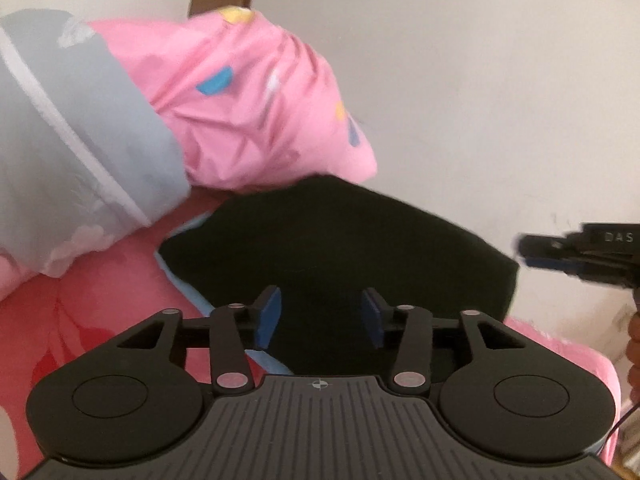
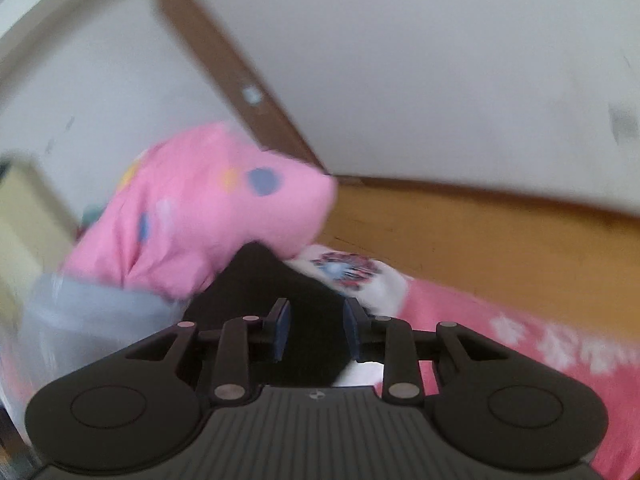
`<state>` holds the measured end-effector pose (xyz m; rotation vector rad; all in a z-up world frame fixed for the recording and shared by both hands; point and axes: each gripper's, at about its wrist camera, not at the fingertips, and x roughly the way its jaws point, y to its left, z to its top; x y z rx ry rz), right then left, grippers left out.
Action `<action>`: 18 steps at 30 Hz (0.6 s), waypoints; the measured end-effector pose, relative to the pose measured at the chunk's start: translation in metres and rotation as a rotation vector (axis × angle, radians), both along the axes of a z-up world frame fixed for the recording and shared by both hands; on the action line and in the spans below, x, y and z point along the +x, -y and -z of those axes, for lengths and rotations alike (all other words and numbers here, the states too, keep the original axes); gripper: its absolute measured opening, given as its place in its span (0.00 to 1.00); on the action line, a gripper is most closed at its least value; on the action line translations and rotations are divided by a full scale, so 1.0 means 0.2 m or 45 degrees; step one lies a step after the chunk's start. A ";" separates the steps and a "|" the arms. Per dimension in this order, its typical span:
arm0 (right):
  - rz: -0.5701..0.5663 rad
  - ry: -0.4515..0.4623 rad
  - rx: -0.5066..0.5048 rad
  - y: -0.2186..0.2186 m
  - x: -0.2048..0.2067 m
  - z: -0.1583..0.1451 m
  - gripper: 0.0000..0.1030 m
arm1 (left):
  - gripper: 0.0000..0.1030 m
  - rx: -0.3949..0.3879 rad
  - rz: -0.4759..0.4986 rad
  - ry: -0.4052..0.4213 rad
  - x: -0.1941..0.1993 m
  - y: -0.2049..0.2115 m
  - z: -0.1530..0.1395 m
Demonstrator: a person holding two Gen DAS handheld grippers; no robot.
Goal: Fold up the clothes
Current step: 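Lower the shirt onto the white folded stack and open both grippers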
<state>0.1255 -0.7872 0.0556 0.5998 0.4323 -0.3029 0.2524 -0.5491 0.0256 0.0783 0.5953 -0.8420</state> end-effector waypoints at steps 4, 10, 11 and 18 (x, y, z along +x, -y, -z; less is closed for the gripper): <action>-0.115 -0.107 -0.189 -0.20 0.11 0.03 0.31 | 0.47 0.085 -0.011 0.020 -0.04 0.03 0.05; -0.066 -0.272 -0.178 -0.29 -0.08 0.13 0.31 | 0.53 0.106 -0.048 0.035 -0.17 -0.13 -0.08; -0.072 -0.255 -0.188 -0.33 -0.16 0.11 0.33 | 0.55 0.088 -0.053 0.043 -0.21 -0.18 -0.13; -0.089 -0.080 -0.335 -0.68 -0.65 -0.08 0.64 | 0.82 -0.026 -0.085 0.072 -0.58 -0.60 -0.40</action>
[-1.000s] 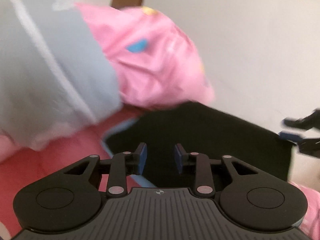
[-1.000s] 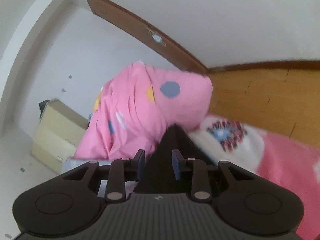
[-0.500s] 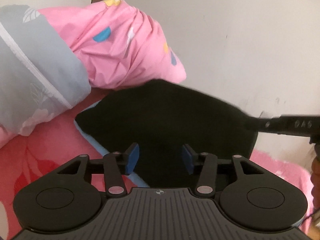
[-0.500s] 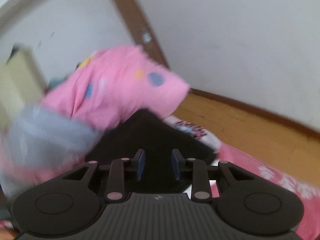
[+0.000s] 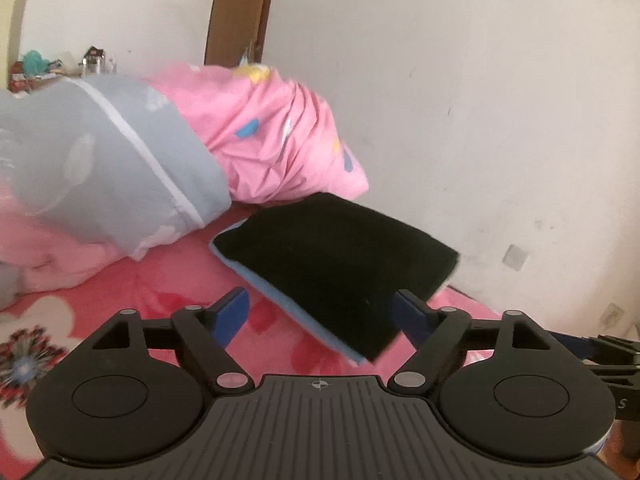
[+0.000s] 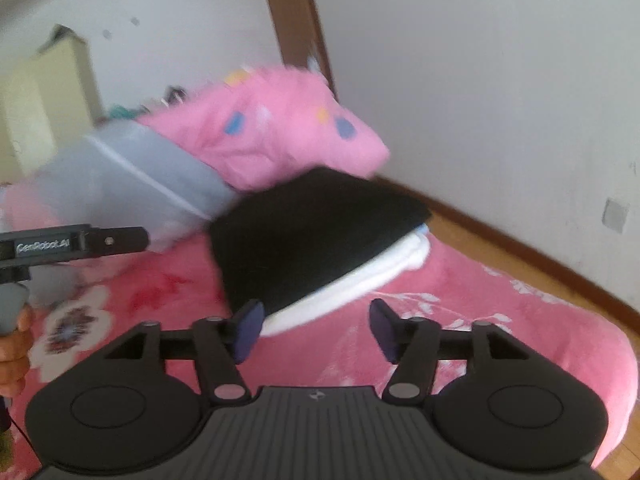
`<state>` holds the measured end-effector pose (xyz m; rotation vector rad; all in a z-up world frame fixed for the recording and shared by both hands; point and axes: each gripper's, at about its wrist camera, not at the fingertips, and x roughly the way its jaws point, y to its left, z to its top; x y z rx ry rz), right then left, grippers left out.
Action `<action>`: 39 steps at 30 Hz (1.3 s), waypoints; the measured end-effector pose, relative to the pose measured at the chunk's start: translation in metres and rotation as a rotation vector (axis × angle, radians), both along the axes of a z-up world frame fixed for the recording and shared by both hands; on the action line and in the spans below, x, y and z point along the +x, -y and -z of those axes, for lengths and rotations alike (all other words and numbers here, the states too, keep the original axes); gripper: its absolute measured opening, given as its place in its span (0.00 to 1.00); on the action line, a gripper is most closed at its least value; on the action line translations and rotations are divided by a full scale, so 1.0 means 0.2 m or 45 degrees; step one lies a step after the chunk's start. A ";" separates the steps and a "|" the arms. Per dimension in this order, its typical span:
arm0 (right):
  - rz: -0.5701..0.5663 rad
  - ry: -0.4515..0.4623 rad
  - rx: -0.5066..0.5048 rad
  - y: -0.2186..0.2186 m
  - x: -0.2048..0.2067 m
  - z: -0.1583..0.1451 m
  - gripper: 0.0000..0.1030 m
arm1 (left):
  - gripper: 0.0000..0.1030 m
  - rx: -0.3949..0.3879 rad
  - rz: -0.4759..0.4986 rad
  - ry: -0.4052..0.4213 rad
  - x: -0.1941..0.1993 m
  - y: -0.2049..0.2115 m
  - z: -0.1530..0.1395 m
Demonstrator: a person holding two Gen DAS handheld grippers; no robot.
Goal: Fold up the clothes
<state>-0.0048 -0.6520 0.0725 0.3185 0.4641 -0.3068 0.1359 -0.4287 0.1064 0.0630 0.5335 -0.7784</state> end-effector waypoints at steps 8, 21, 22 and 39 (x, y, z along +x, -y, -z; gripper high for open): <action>0.015 0.097 -0.062 -0.29 -0.29 -0.19 0.72 | 0.96 0.016 0.041 0.129 -0.41 -0.29 -0.17; 0.047 0.100 -0.151 -0.59 -0.44 -0.31 0.84 | 0.97 0.063 -0.015 0.067 -0.60 -0.56 -0.18; 0.044 0.098 -0.153 -0.60 -0.45 -0.32 0.85 | 0.97 0.065 -0.025 0.063 -0.60 -0.57 -0.18; 0.170 0.048 -0.254 -0.89 -0.52 -0.36 1.00 | 1.00 0.045 -0.089 -0.027 -0.66 -0.76 -0.13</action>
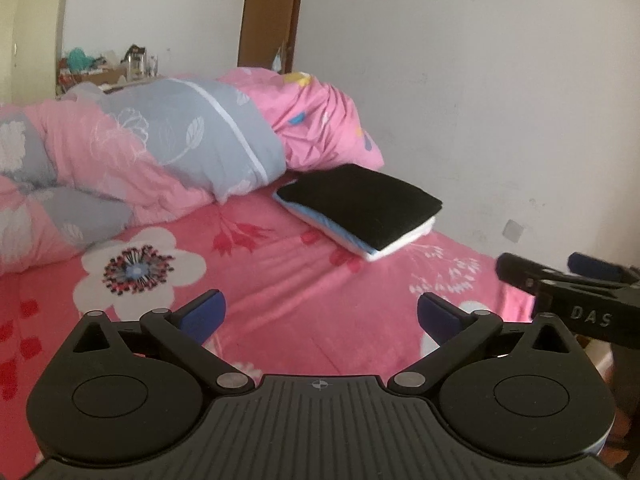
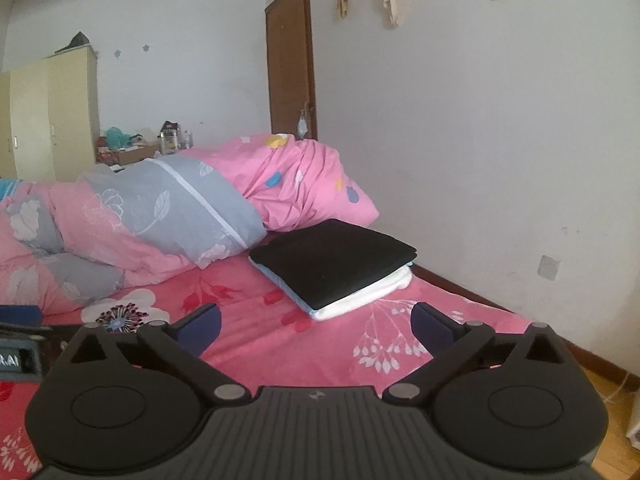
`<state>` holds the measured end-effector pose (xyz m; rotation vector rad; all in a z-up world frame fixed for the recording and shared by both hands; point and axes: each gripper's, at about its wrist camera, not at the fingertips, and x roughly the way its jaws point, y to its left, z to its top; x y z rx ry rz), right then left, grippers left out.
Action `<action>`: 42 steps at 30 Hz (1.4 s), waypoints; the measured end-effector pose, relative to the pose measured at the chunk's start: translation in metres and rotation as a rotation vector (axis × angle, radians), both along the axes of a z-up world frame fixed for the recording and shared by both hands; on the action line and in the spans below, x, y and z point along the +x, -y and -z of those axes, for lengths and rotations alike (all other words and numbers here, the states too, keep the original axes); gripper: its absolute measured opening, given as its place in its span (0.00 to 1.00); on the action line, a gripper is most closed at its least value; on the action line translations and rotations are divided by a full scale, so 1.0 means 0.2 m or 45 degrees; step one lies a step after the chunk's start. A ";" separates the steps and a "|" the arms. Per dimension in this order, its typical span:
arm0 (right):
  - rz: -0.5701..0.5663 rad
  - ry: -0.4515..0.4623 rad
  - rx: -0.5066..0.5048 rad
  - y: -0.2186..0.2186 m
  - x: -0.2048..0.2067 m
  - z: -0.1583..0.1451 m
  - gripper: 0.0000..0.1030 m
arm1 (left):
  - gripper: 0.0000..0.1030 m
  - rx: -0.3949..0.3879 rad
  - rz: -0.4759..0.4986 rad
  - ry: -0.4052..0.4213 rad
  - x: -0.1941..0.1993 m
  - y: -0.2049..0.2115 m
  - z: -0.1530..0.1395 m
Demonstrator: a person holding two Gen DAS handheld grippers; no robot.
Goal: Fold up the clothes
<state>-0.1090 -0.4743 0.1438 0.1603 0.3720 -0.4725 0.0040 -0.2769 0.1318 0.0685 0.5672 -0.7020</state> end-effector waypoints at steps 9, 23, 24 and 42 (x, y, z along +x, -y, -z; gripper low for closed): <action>0.034 -0.058 0.074 -0.16 -0.03 0.05 1.00 | 1.00 0.026 -0.060 -0.045 -0.07 -0.10 0.03; 0.177 -0.128 0.011 -0.20 -0.15 0.06 1.00 | 0.99 0.004 -0.169 0.000 -0.15 -0.11 0.03; 0.182 -0.129 0.012 -0.20 -0.16 0.06 1.00 | 0.99 0.009 -0.171 0.006 -0.15 -0.11 0.03; 0.210 -0.123 0.034 -0.16 -0.23 0.09 1.00 | 0.99 0.038 -0.161 0.010 -0.19 -0.08 0.06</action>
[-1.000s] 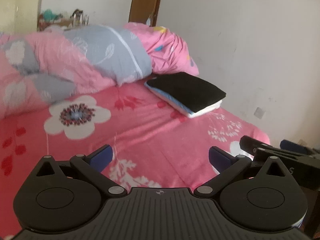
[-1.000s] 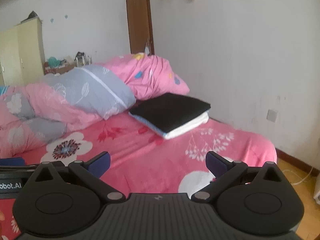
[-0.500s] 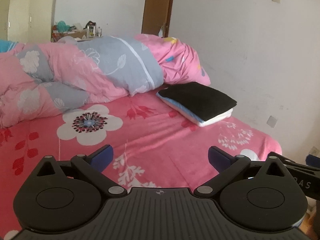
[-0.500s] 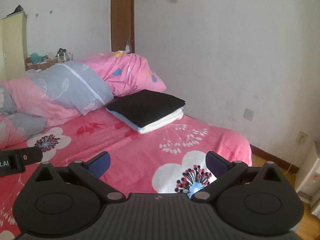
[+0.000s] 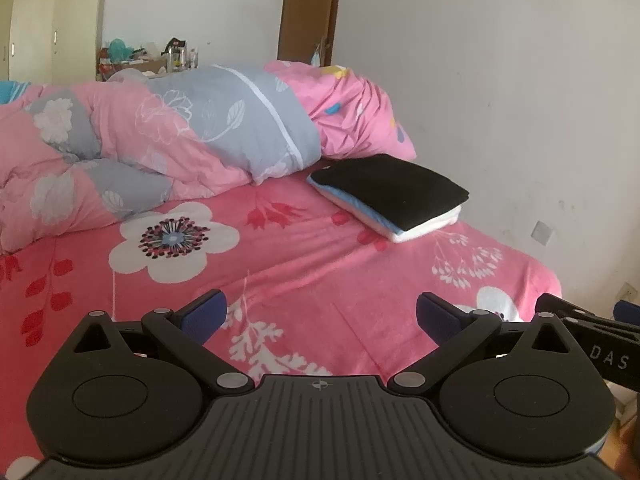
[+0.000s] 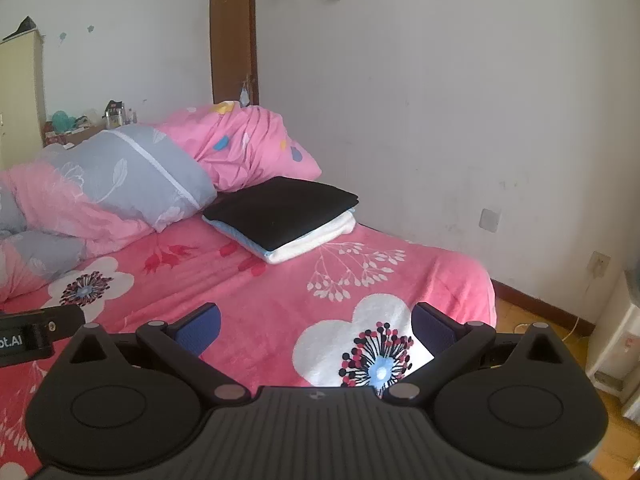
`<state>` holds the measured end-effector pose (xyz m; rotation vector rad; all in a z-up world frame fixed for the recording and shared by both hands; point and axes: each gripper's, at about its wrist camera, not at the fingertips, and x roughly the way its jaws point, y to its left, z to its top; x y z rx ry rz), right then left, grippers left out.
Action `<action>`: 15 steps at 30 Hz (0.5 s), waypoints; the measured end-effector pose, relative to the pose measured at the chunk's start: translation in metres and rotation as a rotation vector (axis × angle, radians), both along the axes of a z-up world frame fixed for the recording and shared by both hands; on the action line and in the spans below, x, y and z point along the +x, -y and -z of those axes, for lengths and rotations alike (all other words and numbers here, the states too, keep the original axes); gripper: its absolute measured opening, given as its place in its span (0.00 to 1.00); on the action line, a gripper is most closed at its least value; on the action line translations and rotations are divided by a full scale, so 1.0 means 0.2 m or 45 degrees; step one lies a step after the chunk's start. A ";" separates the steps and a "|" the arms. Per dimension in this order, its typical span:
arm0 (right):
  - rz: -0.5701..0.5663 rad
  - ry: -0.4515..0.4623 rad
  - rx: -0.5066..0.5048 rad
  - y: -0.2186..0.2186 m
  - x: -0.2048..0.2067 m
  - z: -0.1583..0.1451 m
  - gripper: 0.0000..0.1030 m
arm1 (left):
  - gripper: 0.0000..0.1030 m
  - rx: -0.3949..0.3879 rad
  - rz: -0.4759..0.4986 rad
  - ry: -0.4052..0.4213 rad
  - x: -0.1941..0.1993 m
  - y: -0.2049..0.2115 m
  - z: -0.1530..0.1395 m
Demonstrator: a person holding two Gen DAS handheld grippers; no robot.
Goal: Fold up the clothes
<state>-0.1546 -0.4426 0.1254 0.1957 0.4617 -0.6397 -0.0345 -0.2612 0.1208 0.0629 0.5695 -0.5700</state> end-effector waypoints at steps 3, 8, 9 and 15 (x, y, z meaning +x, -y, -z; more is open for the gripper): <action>-0.018 -0.004 -0.015 -0.03 0.00 0.00 1.00 | 0.99 -0.006 -0.007 0.004 0.00 -0.01 -0.01; -0.051 -0.011 -0.021 -0.06 0.01 -0.01 1.00 | 0.99 -0.011 -0.017 0.007 0.00 -0.02 -0.01; -0.056 -0.012 -0.021 -0.07 0.01 -0.01 1.00 | 0.99 -0.011 -0.018 0.009 0.00 -0.03 -0.01; -0.066 -0.009 -0.023 -0.09 0.02 -0.02 1.00 | 0.99 -0.007 -0.019 0.016 0.00 -0.03 -0.02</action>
